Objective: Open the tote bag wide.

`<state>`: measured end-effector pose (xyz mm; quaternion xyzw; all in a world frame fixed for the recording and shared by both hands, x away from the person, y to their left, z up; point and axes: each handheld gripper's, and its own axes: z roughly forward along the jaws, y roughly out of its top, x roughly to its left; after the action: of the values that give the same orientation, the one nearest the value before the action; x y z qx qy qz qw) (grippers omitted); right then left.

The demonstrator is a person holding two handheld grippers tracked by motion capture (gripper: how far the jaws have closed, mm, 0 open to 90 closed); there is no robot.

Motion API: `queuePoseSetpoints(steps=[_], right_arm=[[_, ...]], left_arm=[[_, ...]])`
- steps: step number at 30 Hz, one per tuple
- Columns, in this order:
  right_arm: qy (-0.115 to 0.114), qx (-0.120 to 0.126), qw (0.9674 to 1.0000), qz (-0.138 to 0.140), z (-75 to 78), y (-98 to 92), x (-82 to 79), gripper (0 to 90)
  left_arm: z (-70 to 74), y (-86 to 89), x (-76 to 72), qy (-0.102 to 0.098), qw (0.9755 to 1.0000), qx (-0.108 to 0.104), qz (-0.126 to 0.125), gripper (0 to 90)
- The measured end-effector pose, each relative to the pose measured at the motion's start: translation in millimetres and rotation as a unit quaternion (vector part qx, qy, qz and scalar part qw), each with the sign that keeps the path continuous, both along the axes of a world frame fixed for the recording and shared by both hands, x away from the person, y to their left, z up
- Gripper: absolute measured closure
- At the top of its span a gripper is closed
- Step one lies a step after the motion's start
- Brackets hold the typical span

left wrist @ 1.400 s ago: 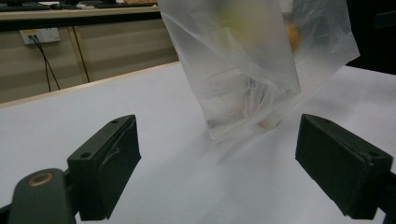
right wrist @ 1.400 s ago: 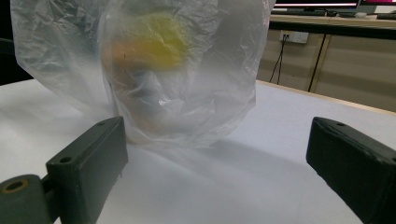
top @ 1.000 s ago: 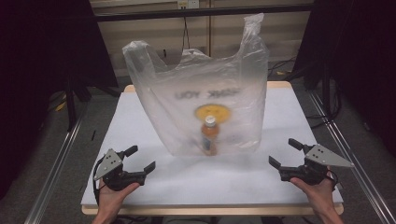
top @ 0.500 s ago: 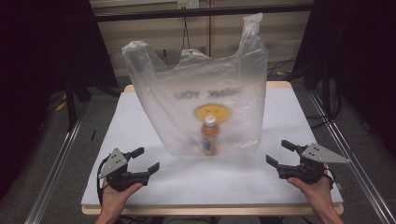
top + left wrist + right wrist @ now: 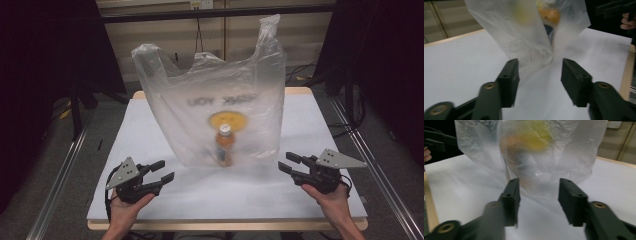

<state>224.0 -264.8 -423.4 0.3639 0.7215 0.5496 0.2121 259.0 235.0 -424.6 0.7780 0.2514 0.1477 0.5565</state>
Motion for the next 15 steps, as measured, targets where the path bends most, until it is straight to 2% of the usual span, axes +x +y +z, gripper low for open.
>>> queuePoseSetpoints(steps=[1, 2, 3, 4, 6, 7, 11, 12, 15], right_arm=[[0.000, 0.000, 1.0000, 0.000, 0.0, 0.0, 0.0, 58.4], [0.005, 0.007, 0.9999, 0.008, 2.7, 0.6, 3.1, 65.2], [0.005, 0.007, 0.9999, 0.008, 2.7, 0.6, 3.1, 65.2], [0.013, -0.001, 0.9999, 0.010, 5.7, 1.7, 5.6, 69.9], [0.017, 0.002, 0.9997, 0.016, 7.2, 1.9, 6.9, 72.4], [0.026, 0.005, 0.9993, 0.026, 10.2, 1.8, 10.0, 77.4], [0.034, 0.001, 0.9985, 0.041, 15.7, 3.1, 14.7, 84.4], [0.036, 0.004, 0.9980, 0.052, 20.5, 4.6, 18.1, 88.8], [0.036, 0.004, 0.9975, 0.061, 30.2, 7.4, 22.5, 90.0]], left_arm=[[0.0, 0.0, 0.0, 0.000, 1.0000, 0.000, 0.000, 56.5], [1.8, -3.3, -0.9, 0.008, 1.0000, 0.001, 0.004, 59.2], [1.8, -3.3, -0.9, 0.008, 1.0000, 0.001, 0.004, 63.2], [2.4, -3.3, 1.0, 0.011, 0.9998, 0.001, -0.014, 66.6], [4.3, -6.0, 1.8, 0.019, 0.9997, -0.001, -0.017, 71.1], [6.8, -7.7, 4.0, 0.019, 0.9995, 0.003, -0.026, 73.0], [11.4, -10.6, 6.8, 0.028, 0.9991, 0.007, -0.033, 80.2], [15.8, -12.2, 8.5, 0.035, 0.9986, 0.011, -0.038, 82.6], [24.3, -15.1, 11.7, 0.033, 0.9983, 0.012, -0.047, 87.1]])
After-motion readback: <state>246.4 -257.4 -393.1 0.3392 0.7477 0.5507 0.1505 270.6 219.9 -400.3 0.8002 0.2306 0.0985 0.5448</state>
